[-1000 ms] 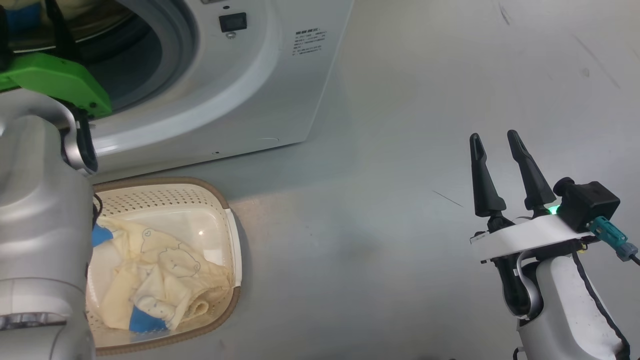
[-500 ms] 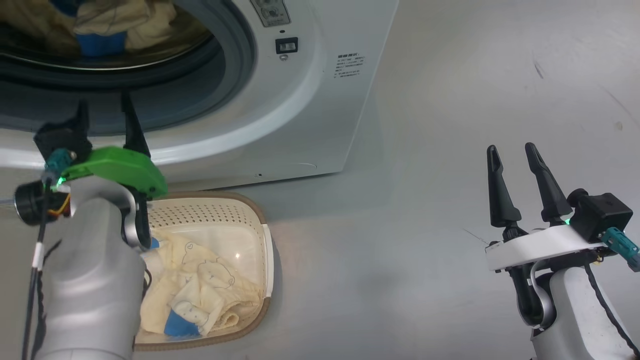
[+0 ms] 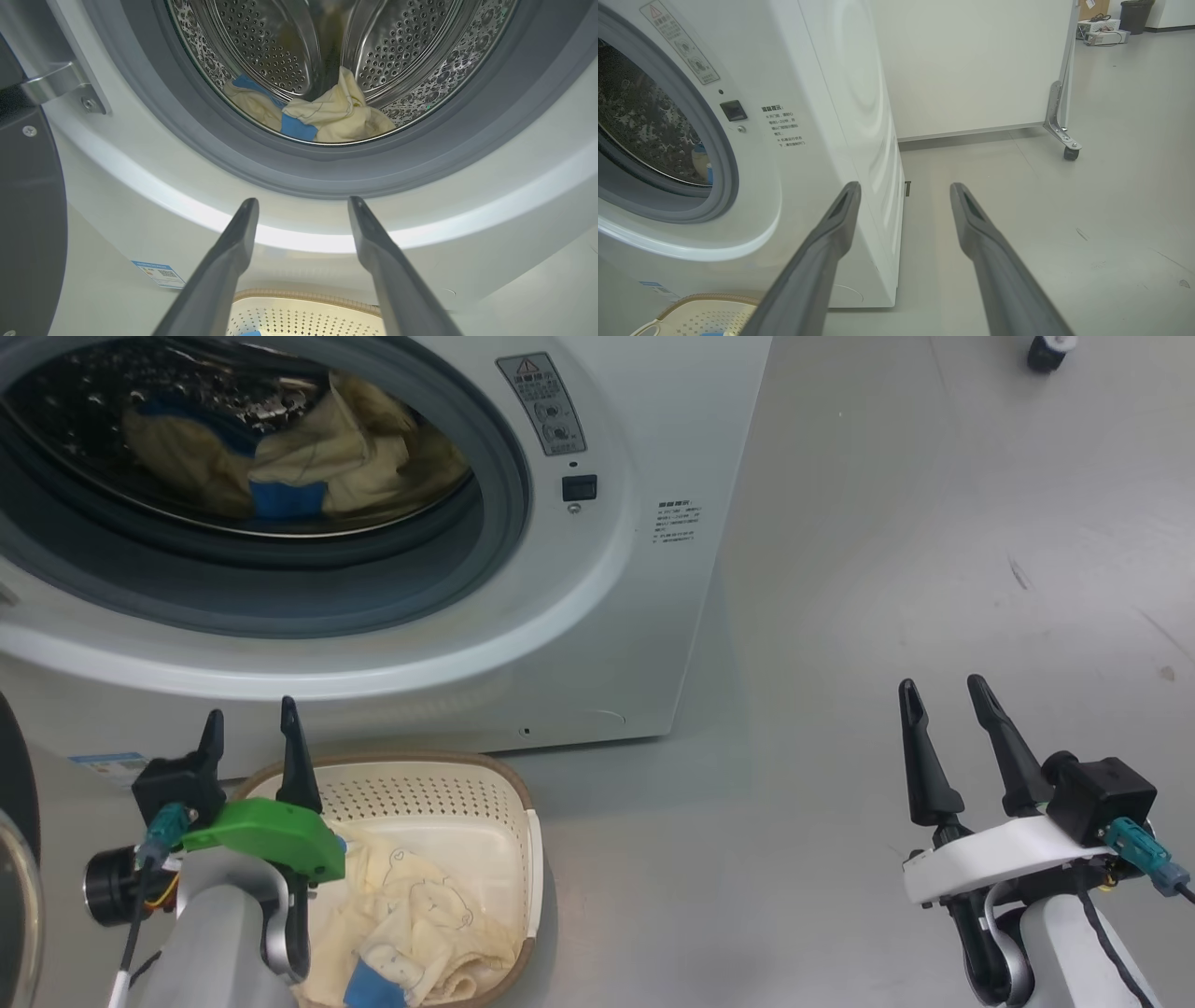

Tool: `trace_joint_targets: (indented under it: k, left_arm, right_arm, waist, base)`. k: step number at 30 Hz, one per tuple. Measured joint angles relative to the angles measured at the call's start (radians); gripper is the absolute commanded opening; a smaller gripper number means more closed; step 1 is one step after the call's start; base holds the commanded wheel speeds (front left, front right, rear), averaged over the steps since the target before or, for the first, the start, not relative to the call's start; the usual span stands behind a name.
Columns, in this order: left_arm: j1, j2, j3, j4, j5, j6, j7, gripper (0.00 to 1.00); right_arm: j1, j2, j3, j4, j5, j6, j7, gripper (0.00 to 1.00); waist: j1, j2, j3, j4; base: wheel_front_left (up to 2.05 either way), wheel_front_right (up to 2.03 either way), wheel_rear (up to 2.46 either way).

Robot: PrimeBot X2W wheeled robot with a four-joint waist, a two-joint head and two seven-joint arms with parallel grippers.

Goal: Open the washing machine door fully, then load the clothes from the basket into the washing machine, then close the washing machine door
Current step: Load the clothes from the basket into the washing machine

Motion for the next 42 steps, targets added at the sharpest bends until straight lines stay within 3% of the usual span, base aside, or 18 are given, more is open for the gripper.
trace_joint_targets:
  k: [20, 42]
  left_arm:
    - [0.357, 0.001, 0.012, -0.241, -0.007, -0.008, 0.0, 1.0]
    - [0.507, 0.002, 0.01, -0.385, -0.015, 0.002, 0.0, 1.0]
  right_arm:
    - [0.15, -0.014, -0.021, 0.001, -0.002, 0.0, 0.0, 1.0]
    - [0.192, -0.018, -0.012, -0.029, -0.002, 0.0, 0.0, 1.0]
  waist:
    - [0.0, 0.0, -0.196, 0.032]
    - [0.0, 0.0, -0.259, 0.058]
  base:
    - [0.0, 0.0, 0.0]
    - [0.0, 0.0, 0.0]
